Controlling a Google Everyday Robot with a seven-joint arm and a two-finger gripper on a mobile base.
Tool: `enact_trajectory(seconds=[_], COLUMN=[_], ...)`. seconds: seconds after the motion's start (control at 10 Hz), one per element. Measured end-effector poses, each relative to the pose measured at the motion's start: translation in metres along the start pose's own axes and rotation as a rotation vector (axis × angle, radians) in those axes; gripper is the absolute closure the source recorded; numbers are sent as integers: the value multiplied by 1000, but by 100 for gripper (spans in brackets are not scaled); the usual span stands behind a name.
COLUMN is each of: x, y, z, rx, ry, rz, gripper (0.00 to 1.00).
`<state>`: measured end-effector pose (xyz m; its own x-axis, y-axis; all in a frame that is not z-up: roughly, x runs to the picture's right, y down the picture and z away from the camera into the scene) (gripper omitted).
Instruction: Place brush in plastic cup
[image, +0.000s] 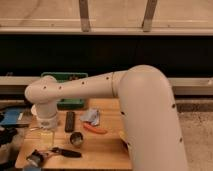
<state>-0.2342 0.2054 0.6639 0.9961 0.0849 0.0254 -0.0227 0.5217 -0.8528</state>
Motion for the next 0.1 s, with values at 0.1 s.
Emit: enact_trajectory(seconds=[0.1], x=[5], y=[-7], z=[-14], rx=[53], ry=[-17], rz=[69], gripper=[38])
